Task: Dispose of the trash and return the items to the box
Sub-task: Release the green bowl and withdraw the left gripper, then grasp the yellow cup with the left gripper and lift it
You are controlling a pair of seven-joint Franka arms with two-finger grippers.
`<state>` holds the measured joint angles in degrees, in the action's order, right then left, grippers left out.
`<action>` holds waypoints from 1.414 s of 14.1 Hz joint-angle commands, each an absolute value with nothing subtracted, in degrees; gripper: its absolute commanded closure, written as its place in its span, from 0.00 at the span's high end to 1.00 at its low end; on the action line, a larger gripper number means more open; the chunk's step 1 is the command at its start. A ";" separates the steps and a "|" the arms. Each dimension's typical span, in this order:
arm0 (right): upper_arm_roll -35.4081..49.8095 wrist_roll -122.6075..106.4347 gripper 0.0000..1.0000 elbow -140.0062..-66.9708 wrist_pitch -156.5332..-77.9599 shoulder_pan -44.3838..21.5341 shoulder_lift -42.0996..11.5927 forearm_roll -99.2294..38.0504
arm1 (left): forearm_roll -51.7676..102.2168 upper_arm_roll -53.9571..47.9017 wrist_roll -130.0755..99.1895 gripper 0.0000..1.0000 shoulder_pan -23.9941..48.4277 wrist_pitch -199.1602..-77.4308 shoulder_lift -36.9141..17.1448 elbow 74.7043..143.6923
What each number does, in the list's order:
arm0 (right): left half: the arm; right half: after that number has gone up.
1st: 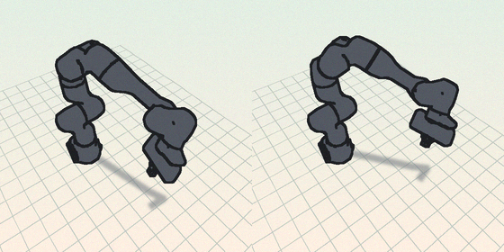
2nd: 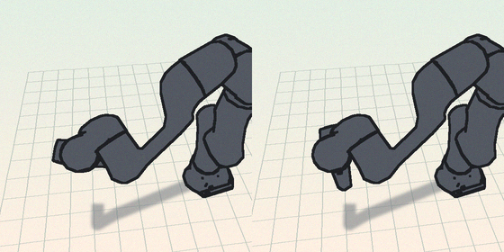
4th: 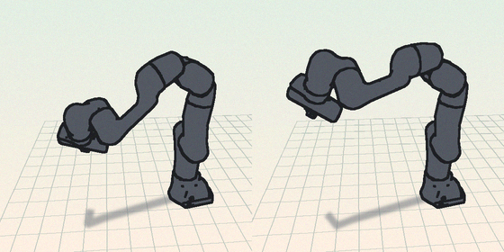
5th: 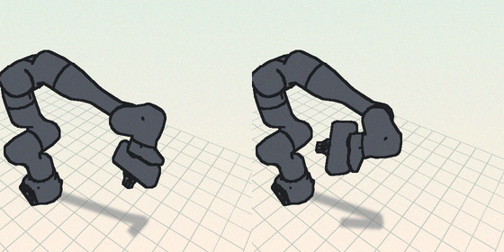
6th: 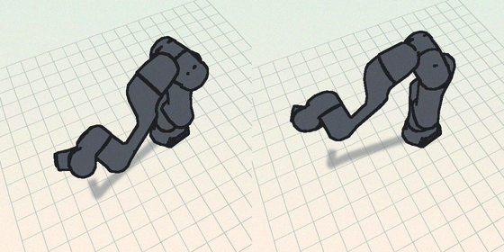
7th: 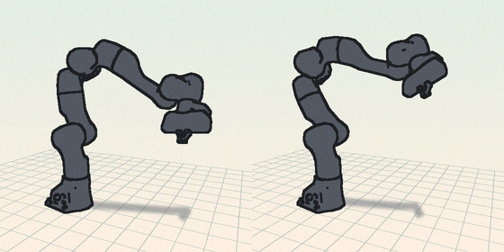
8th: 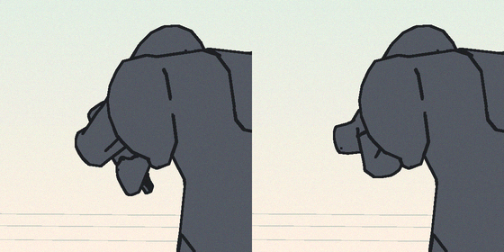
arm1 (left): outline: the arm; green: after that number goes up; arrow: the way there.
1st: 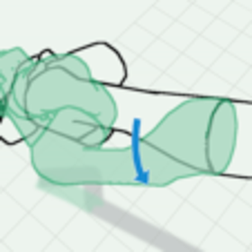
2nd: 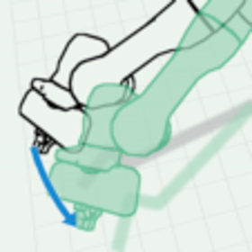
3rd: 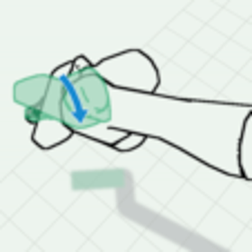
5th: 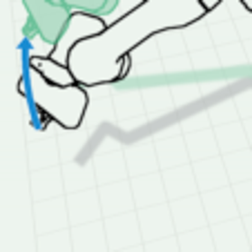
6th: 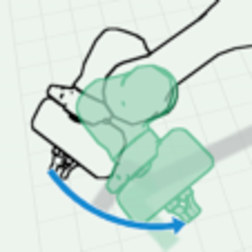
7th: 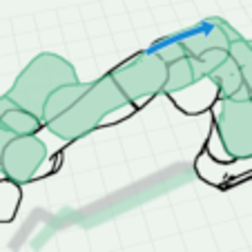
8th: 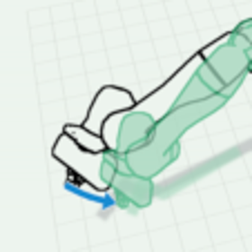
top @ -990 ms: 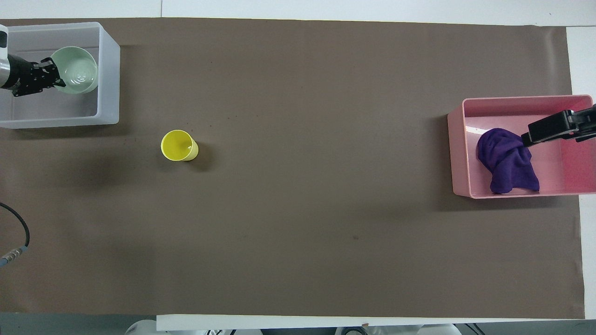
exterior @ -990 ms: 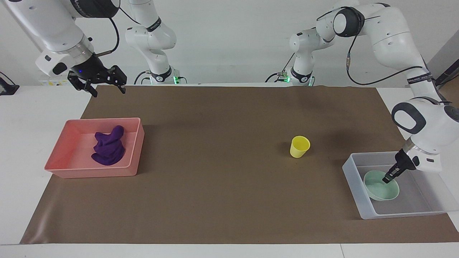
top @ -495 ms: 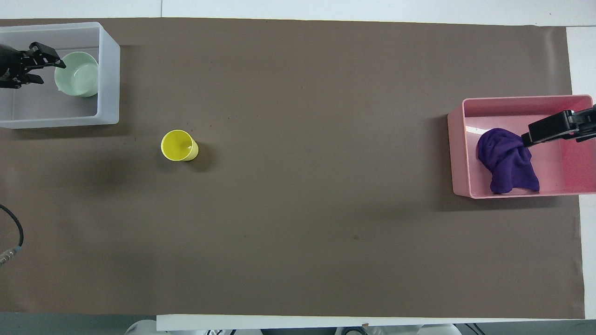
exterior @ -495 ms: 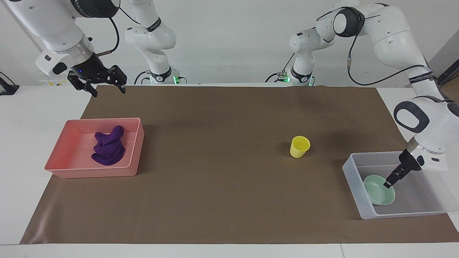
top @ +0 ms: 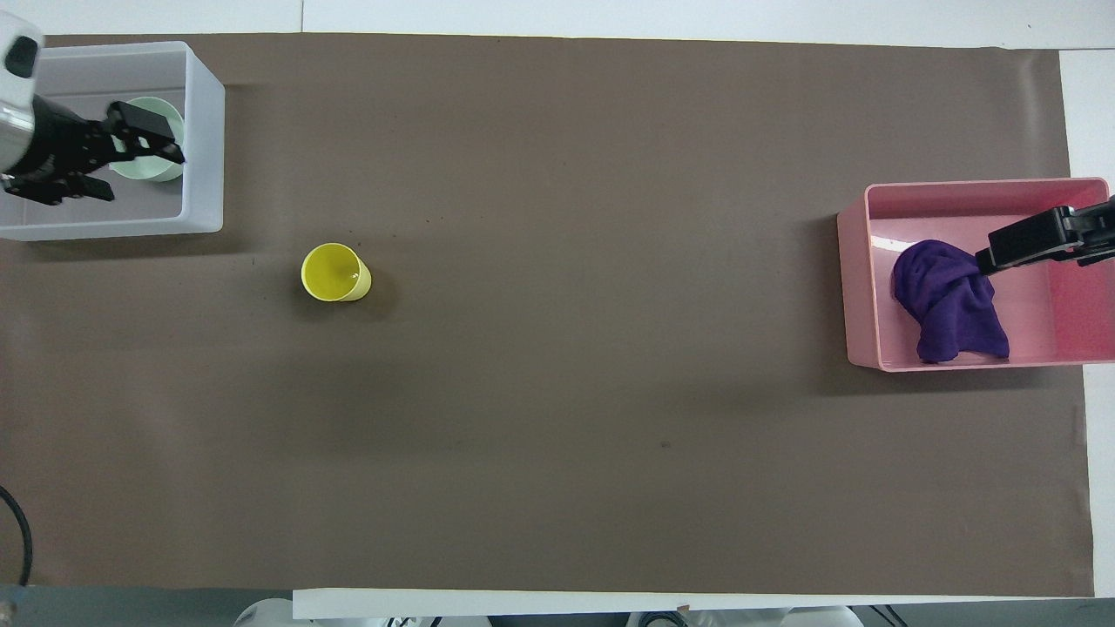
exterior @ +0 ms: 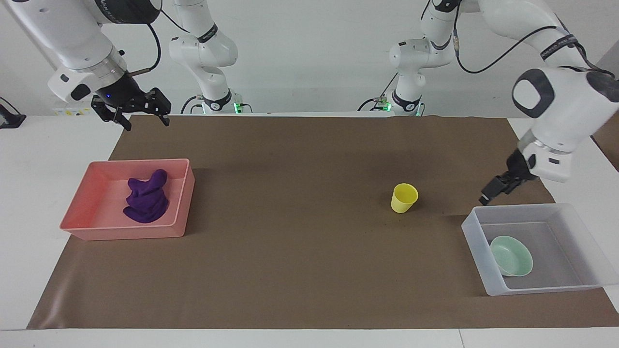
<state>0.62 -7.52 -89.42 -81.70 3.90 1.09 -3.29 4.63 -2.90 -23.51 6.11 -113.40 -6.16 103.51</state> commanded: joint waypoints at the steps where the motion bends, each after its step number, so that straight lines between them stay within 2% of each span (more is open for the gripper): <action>1: 0.79 -6.68 1.00 -91.23 -82.44 4.04 2.55 -3.96 | 3.08 -2.37 -29.60 1.00 12.55 -127.82 2.70 124.21; 3: 0.79 -6.68 1.00 -91.23 -82.44 4.04 2.55 -3.96 | 3.16 -2.29 -30.84 1.00 14.58 -135.84 2.73 131.11; 5: 0.79 -6.68 1.00 -91.23 -82.44 4.04 2.55 -3.96 | 3.16 -2.37 -31.03 0.99 14.59 -139.82 1.59 133.15; 6: 0.79 -6.68 1.00 -91.23 -82.44 4.04 2.55 -3.96 | 3.16 -2.37 -31.37 0.84 14.68 -140.27 0.89 133.50; 7: 0.79 -6.68 1.00 -91.23 -82.44 4.04 2.55 -3.96 | 3.08 -2.29 -32.16 0.31 15.46 -140.62 0.62 134.20; 8: 0.79 -6.68 1.00 -91.23 -82.44 4.04 2.55 -3.96 | 3.08 -2.29 -31.65 0.03 15.21 -141.15 0.62 134.82; 9: 0.79 -6.68 1.00 -91.23 -82.44 4.04 2.55 -3.96 | 3.08 -2.37 -31.47 0.00 14.94 -142.28 0.62 135.09; 13: 0.79 -6.68 1.00 -91.23 -82.44 4.04 2.55 -3.96 | 3.16 -2.37 -31.99 0.00 15.47 -144.84 -0.17 133.95; 14: 0.79 -6.68 1.00 -91.23 -82.44 4.04 2.55 -3.96 | 3.08 -2.29 -32.17 0.00 15.47 -143.97 -1.31 131.34; 15: 0.79 -6.68 1.00 -91.23 -82.44 4.04 2.55 -3.96 | 3.16 -2.29 -32.25 0.00 15.47 -140.40 -1.67 127.22; 17: 0.79 -6.68 1.00 -91.23 -82.44 4.04 2.55 -3.96 | 3.16 -2.02 -31.82 0.00 14.16 -125.42 -1.76 114.41; 20: 0.79 -6.68 1.00 -91.23 -82.44 4.04 2.55 -3.96 | 2.90 -1.76 -25.87 0.00 6.88 -110.95 -4.90 97.52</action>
